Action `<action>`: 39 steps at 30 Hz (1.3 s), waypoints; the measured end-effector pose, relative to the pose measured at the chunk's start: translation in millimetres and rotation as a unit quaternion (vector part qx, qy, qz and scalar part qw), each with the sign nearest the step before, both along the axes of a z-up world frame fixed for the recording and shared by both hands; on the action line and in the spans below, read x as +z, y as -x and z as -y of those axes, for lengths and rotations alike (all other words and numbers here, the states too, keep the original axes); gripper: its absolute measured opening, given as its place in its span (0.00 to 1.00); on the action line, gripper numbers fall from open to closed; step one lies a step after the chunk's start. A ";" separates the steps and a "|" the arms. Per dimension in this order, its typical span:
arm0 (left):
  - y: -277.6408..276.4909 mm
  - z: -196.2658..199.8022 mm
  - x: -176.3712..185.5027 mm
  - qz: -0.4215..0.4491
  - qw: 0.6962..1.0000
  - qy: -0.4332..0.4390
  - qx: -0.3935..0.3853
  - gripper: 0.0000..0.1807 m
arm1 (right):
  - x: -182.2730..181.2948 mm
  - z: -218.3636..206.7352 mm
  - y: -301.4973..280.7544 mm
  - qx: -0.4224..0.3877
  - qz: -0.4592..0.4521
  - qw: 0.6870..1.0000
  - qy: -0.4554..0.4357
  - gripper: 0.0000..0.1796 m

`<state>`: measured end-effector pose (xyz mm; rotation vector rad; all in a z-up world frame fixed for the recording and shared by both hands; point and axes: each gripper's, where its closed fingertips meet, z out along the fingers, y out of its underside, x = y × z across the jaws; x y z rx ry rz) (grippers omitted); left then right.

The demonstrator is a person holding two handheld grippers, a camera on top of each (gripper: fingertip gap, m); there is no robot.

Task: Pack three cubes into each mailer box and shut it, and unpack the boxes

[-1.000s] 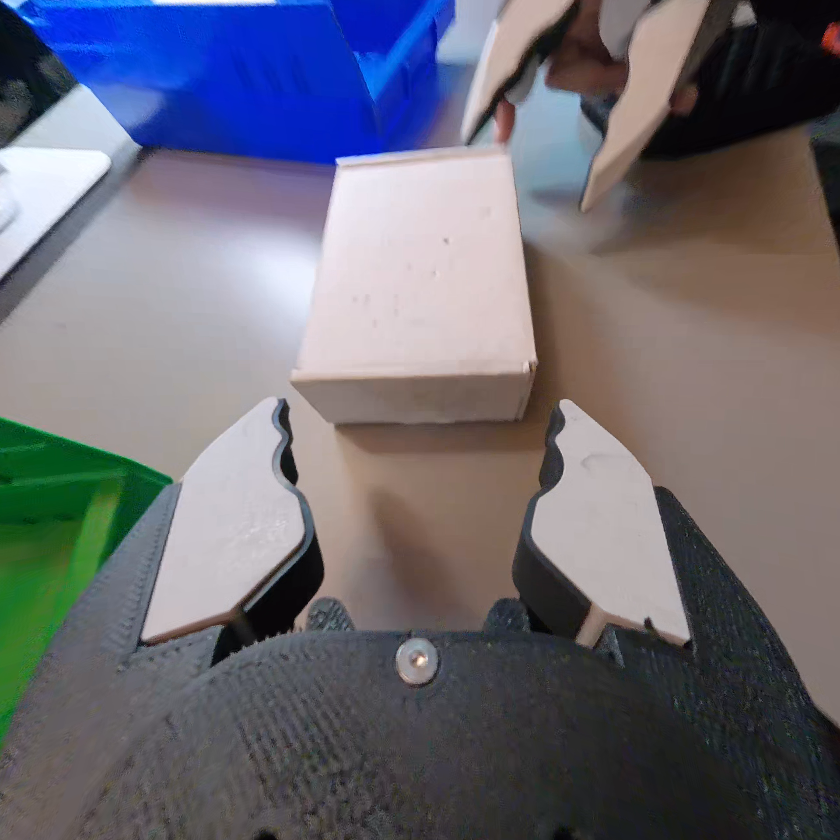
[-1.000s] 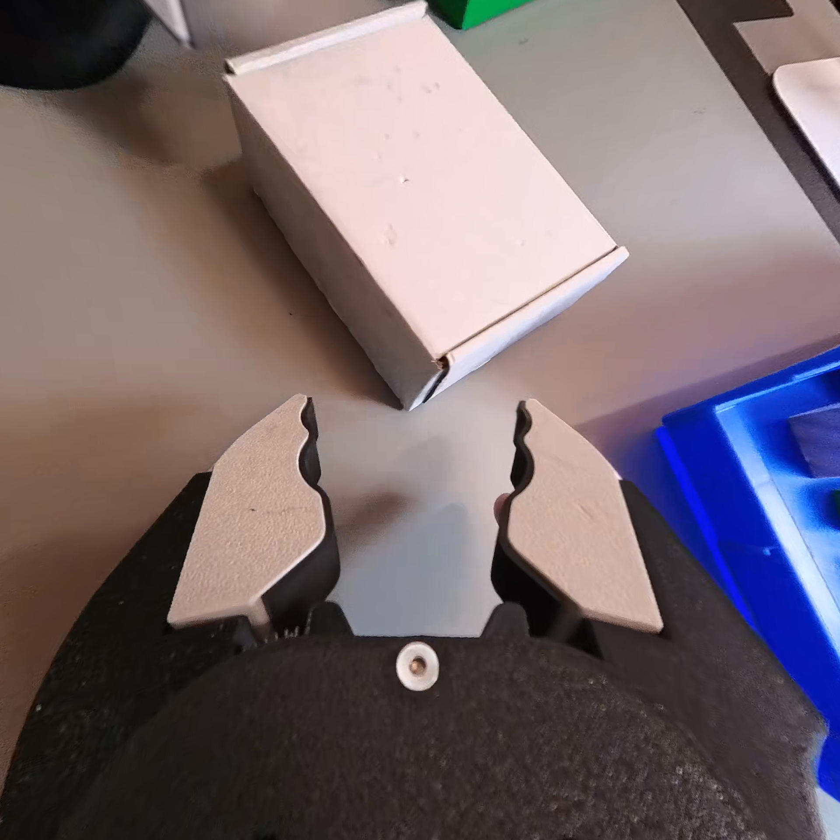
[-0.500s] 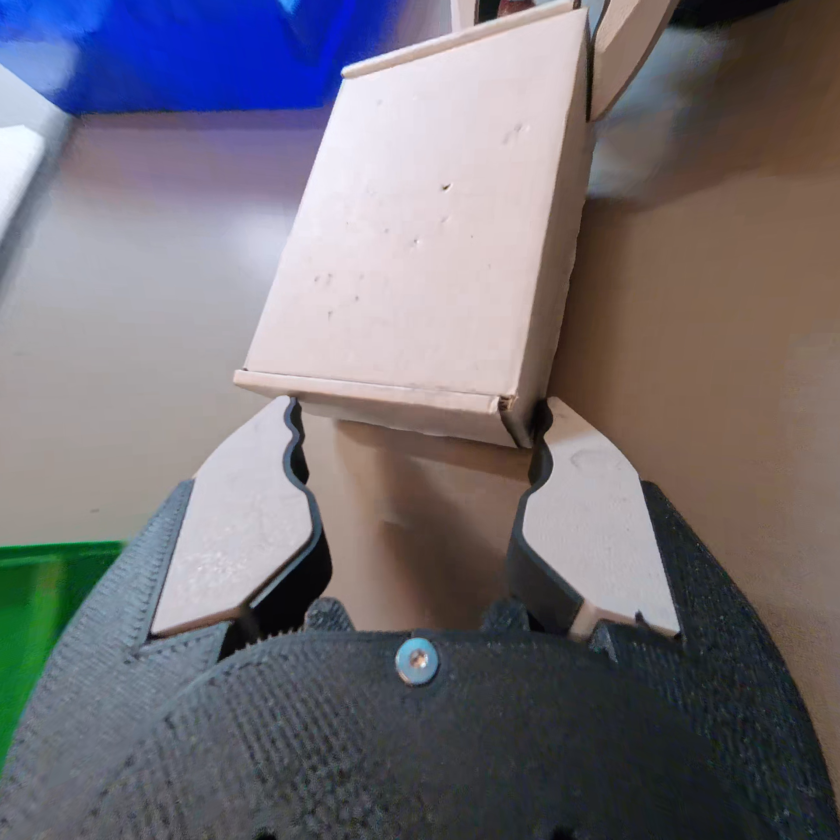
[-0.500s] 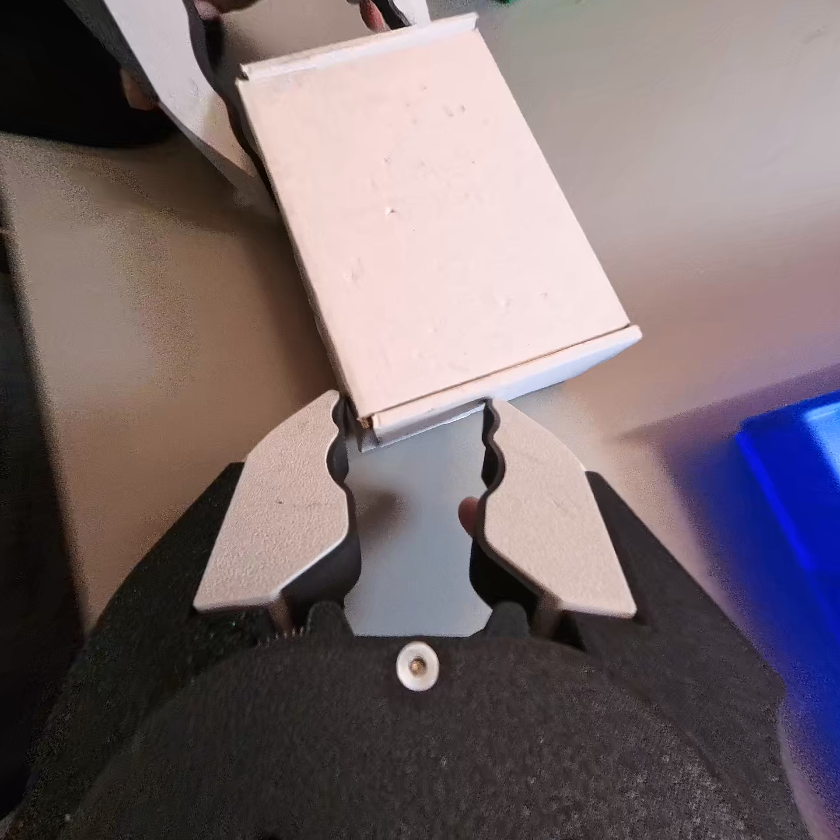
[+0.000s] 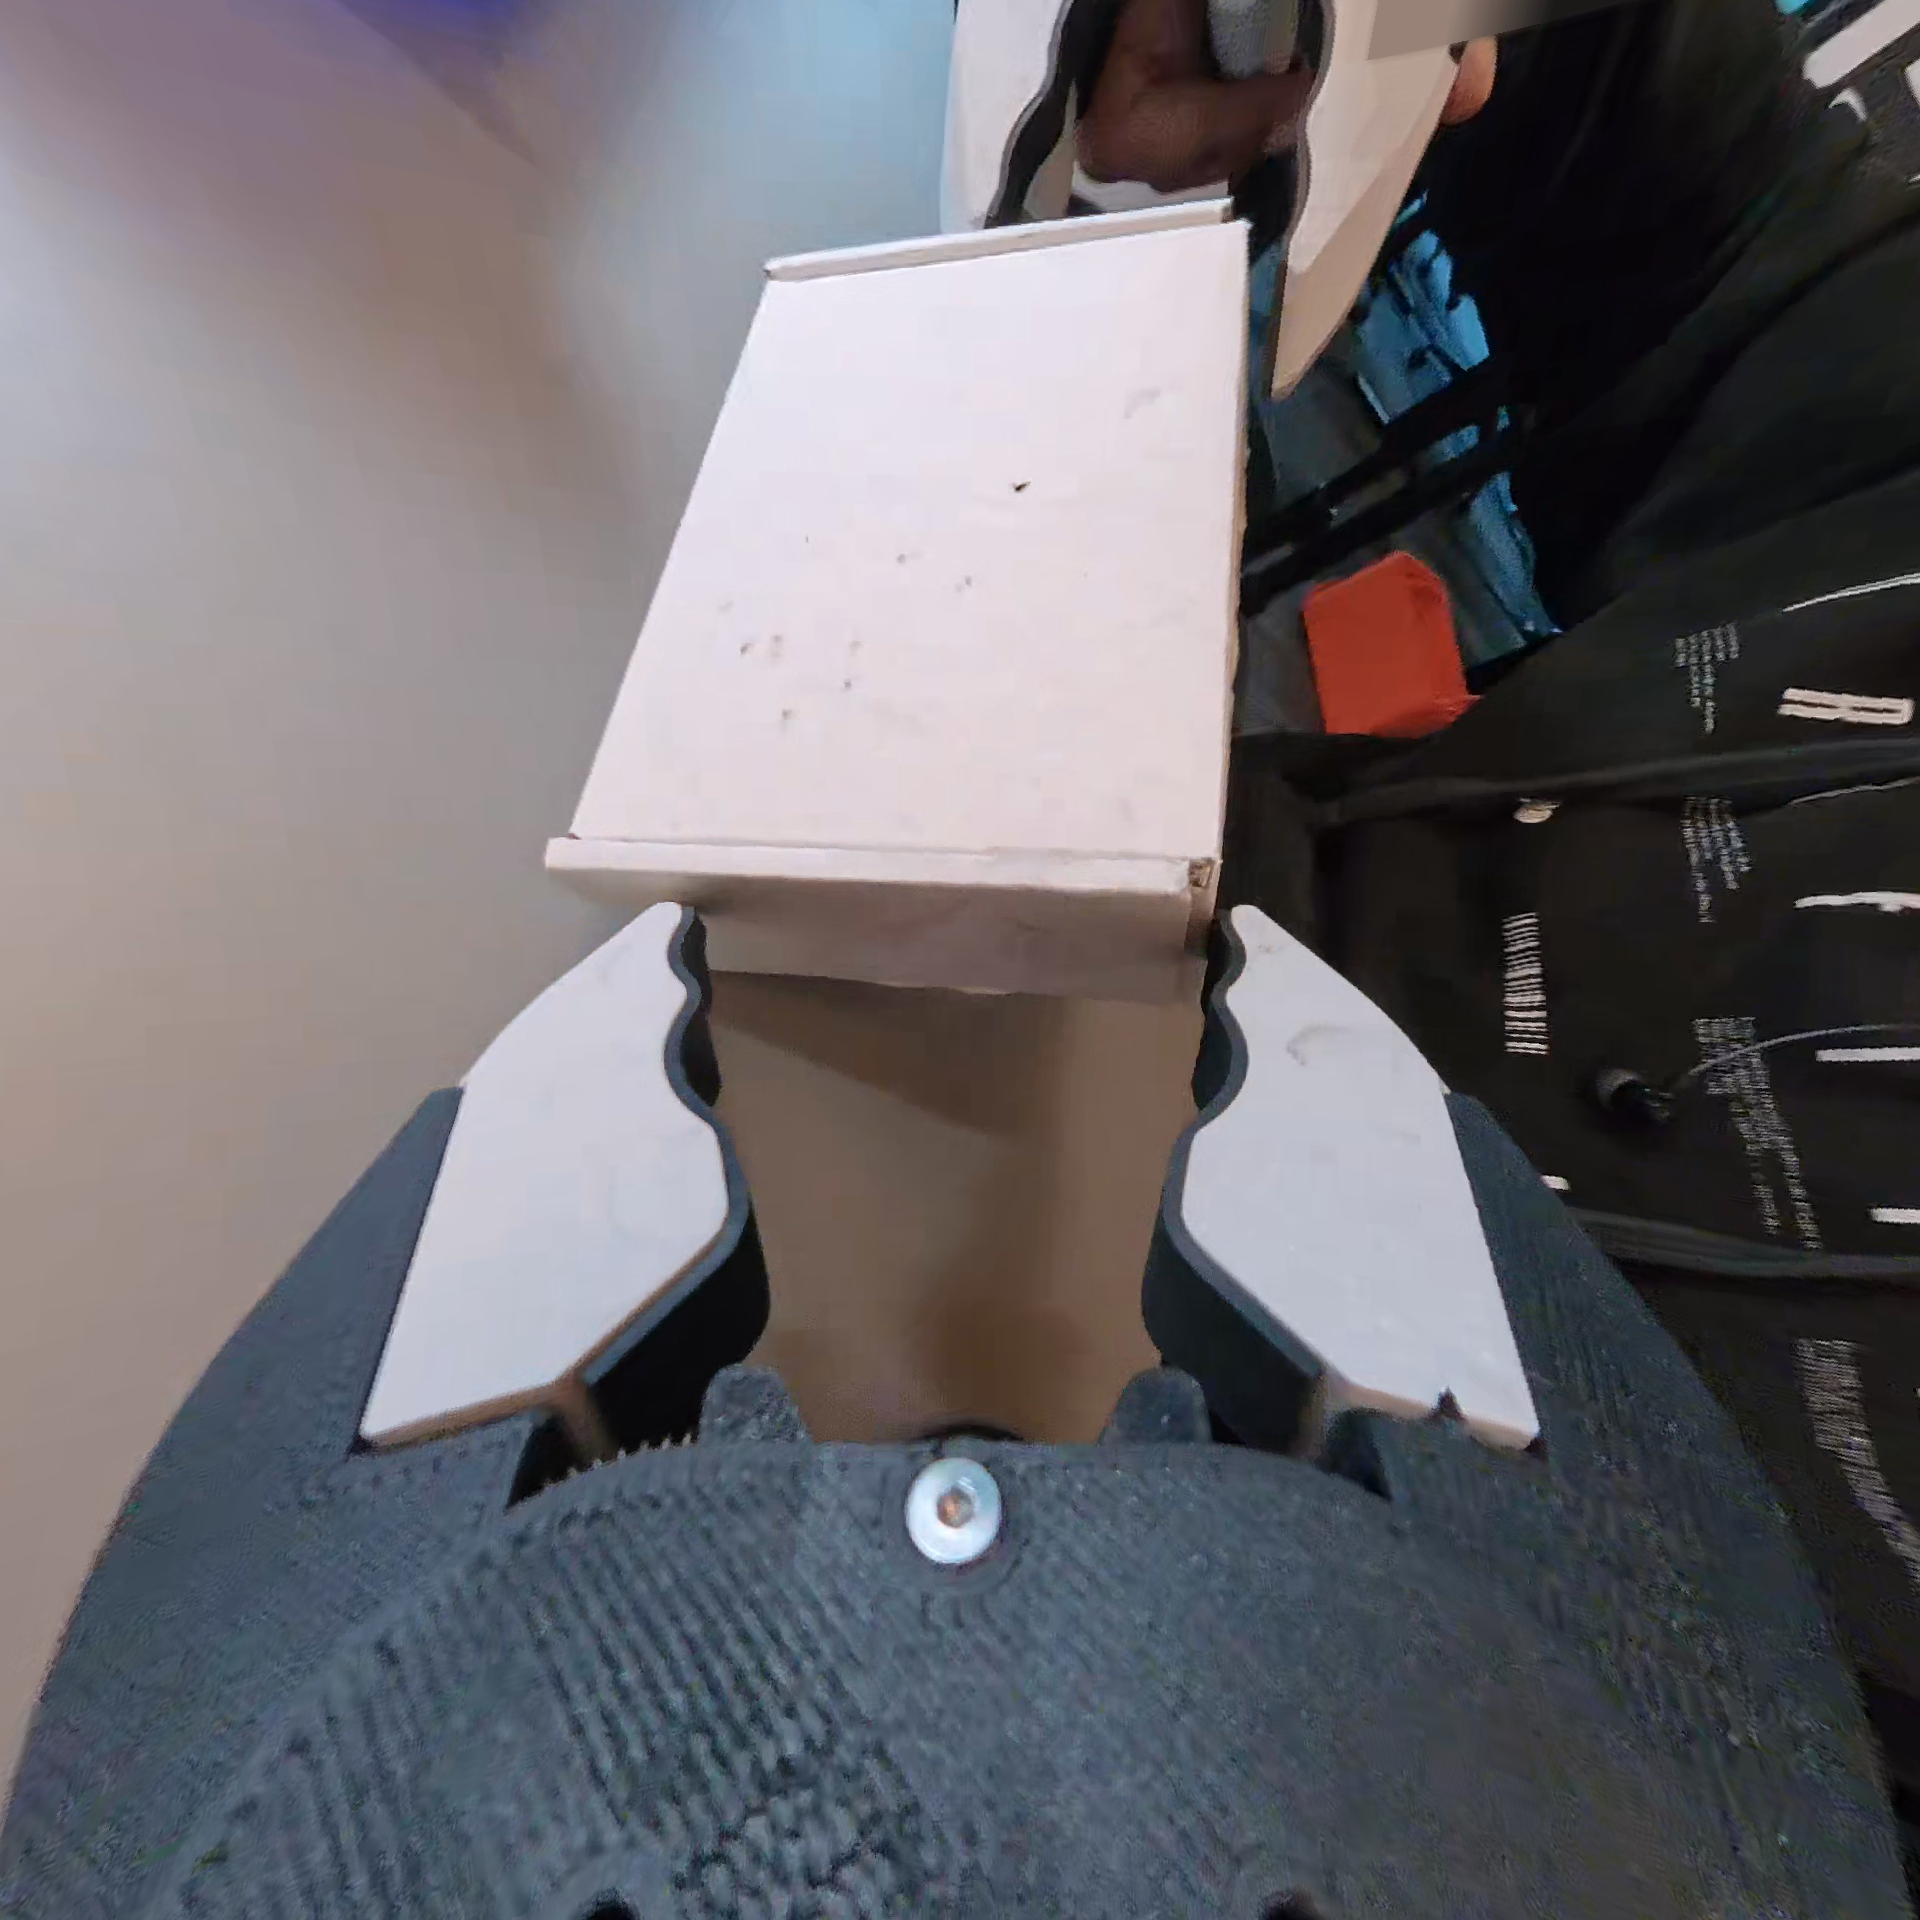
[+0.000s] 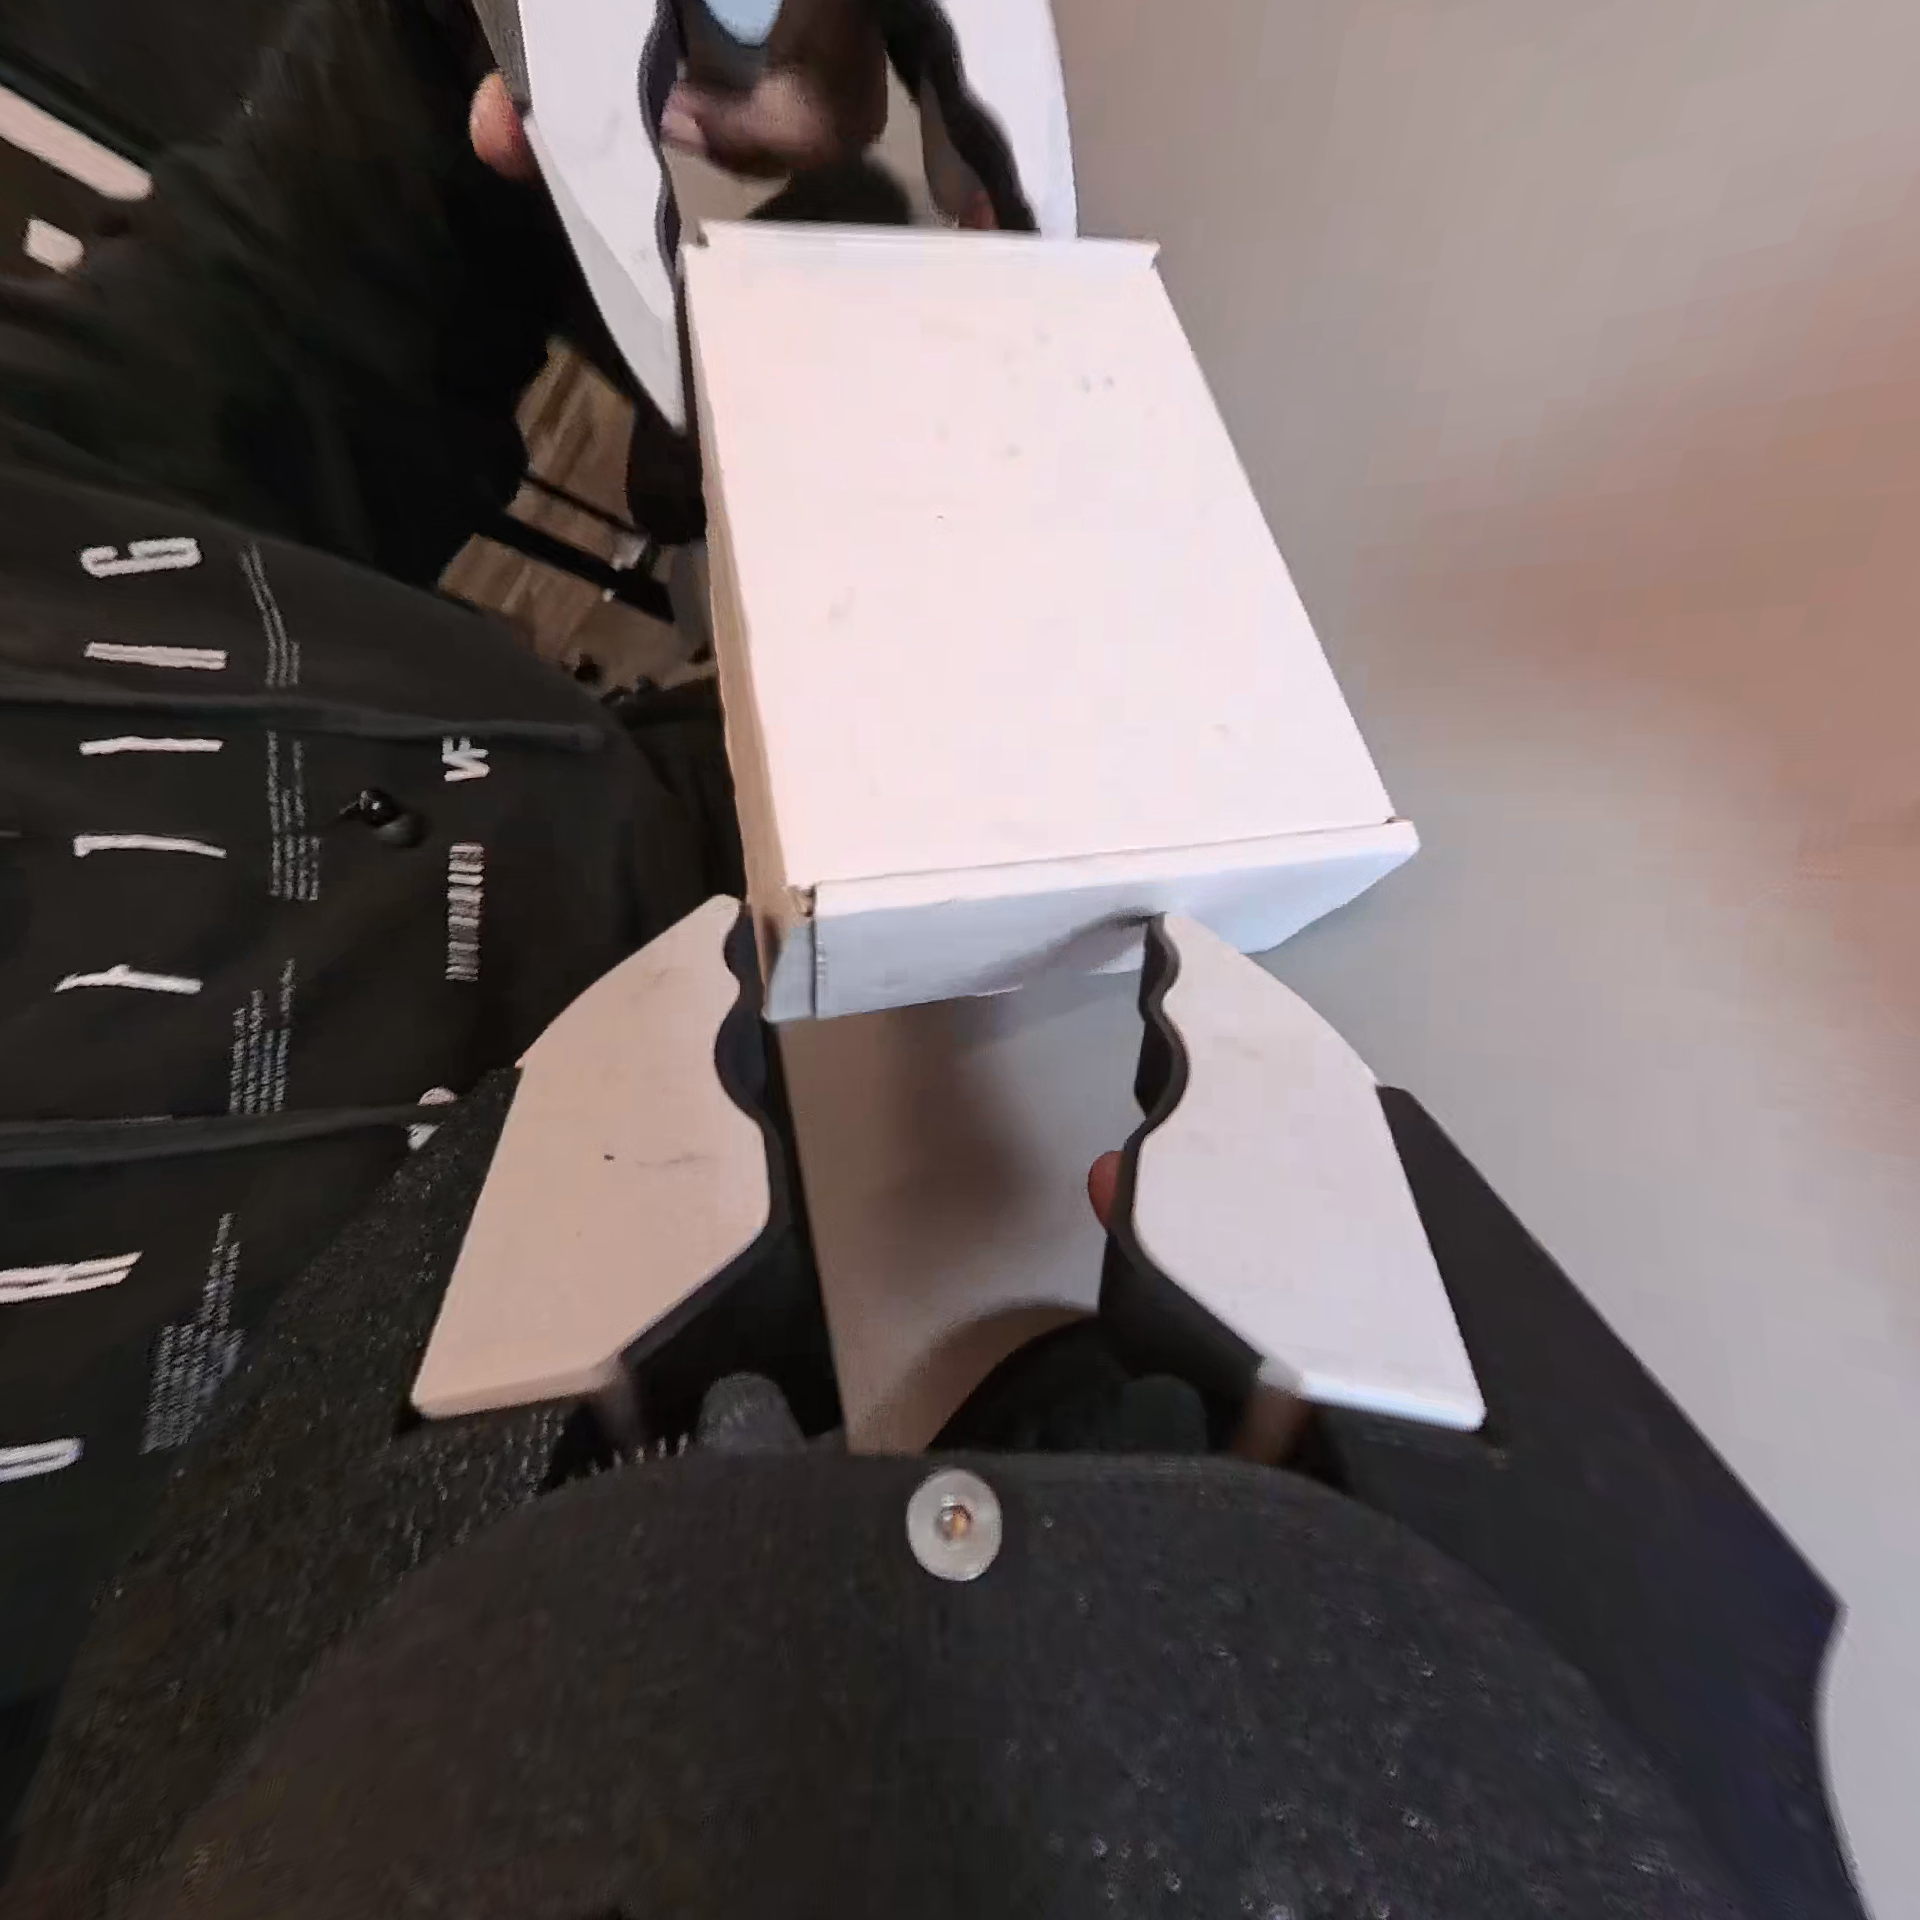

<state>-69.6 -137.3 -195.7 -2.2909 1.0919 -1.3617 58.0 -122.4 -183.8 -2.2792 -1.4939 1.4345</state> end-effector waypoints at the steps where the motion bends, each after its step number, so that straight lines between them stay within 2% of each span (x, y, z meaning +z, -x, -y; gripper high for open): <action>1: 0.8 -4.7 -0.3 0.008 1.000 -0.020 0.004 0.50 | 1.3 -7.4 0.7 -0.014 -0.013 1.000 -0.017 0.40; 9: 4.2 -17.5 10.9 0.057 0.982 -0.179 0.037 0.53 | 27.4 -31.6 -3.3 -0.072 -0.078 0.990 -0.091 0.40; 13: 10.9 -12.7 6.4 0.004 0.952 -0.303 0.037 0.53 | 12.7 -31.8 -14.7 -0.045 -0.027 0.970 -0.236 0.44; 15: 14.3 -10.9 -6.3 -0.052 0.926 -0.374 0.025 0.54 | -6.0 -31.5 -22.6 -0.004 0.014 0.939 -0.344 0.47; 18: 14.9 -14.1 -26.6 -0.130 0.868 -0.479 -0.006 0.57 | -39.3 -32.9 -27.2 0.056 0.063 0.879 -0.470 0.49; 21: 7.7 -23.3 -34.7 -0.171 0.804 -0.568 -0.037 0.56 | -56.5 -27.6 -15.0 0.082 0.054 0.865 -0.492 0.50; 23: -0.5 -27.4 -34.8 -0.174 0.785 -0.593 -0.048 0.53 | -55.6 -25.0 -3.3 0.072 0.032 0.876 -0.475 0.45; 25: -6.9 -22.2 -35.6 -0.165 0.803 -0.568 -0.069 0.54 | -41.6 -26.9 4.7 0.043 0.008 0.896 -0.442 0.44; 26: -10.3 -16.1 -33.5 -0.146 0.822 -0.545 -0.080 0.51 | -29.4 -25.0 7.8 0.031 -0.010 0.911 -0.410 0.44; 27: -13.8 -10.0 -28.4 -0.118 0.844 -0.516 -0.085 0.51 | -18.2 -22.3 8.5 0.023 -0.014 0.928 -0.373 0.41; 30: -23.2 8.6 -10.5 -0.023 0.915 -0.393 -0.085 0.50 | 4.7 -10.7 4.8 0.008 0.007 0.973 -0.229 0.40; 32: -26.7 16.8 -1.0 0.036 0.940 -0.331 -0.078 0.44 | 7.6 -7.0 0.4 -0.021 0.027 0.991 -0.131 0.40; 35: -29.0 23.5 6.3 0.107 0.961 -0.245 -0.064 0.38 | 5.9 -3.0 -3.2 -0.073 0.031 0.997 0.015 0.40; 39: -27.4 14.1 9.2 0.150 0.966 -0.211 -0.025 0.36 | 4.9 -10.6 -4.9 -0.111 0.017 0.992 0.050 0.41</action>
